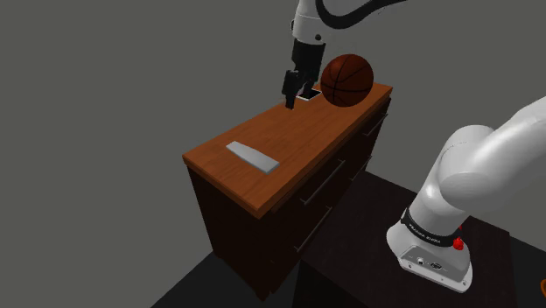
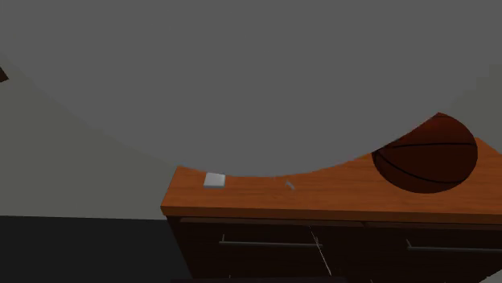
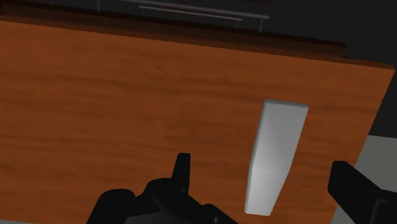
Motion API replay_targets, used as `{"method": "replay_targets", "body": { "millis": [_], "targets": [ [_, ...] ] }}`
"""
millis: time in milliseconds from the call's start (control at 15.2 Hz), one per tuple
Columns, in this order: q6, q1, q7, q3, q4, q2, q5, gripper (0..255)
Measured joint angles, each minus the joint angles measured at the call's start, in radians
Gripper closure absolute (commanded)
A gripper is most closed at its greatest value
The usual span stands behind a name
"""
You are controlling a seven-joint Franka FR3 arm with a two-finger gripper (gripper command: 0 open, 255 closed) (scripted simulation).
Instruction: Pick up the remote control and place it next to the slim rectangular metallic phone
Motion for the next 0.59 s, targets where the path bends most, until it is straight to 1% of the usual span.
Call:
{"method": "replay_targets", "body": {
  "millis": [264,594],
  "targets": [
    [0.084,0.005,0.064,0.044,0.024,0.136,-0.003,0],
    [0.162,0.007,0.147,0.087,0.110,0.334,-0.028,0]
  ]
}}
